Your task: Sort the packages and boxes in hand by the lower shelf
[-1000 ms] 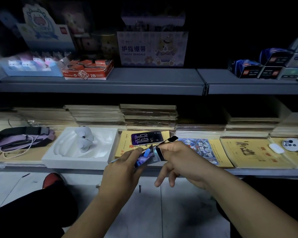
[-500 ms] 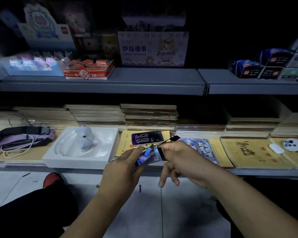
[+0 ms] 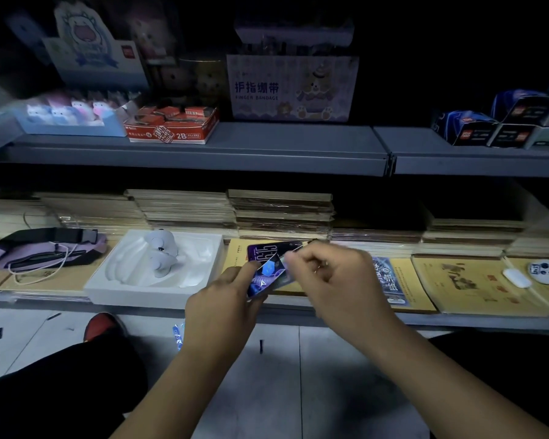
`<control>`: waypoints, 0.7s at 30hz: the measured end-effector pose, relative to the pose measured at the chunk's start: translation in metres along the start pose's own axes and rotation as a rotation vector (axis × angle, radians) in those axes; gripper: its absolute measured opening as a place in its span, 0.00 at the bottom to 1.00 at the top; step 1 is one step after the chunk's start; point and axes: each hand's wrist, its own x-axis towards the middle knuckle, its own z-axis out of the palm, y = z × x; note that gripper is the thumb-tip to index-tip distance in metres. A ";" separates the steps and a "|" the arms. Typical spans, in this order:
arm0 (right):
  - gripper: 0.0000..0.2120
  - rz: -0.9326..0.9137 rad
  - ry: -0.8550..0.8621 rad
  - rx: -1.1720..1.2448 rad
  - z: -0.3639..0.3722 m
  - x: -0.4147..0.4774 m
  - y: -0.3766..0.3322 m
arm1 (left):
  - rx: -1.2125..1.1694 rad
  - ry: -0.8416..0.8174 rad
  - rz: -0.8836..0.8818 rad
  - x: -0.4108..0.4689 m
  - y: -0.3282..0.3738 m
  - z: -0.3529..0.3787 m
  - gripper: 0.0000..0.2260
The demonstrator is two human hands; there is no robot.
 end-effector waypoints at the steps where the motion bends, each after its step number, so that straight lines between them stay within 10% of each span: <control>1: 0.12 0.044 -0.076 0.008 0.001 -0.002 -0.002 | 0.039 0.000 0.006 -0.001 0.001 0.000 0.23; 12: 0.11 0.349 -0.118 -0.011 0.008 -0.009 -0.010 | 0.089 0.090 -0.033 -0.001 0.009 0.001 0.22; 21: 0.06 0.565 -0.231 0.491 0.019 -0.010 -0.012 | 0.026 0.054 0.013 -0.007 0.019 0.002 0.17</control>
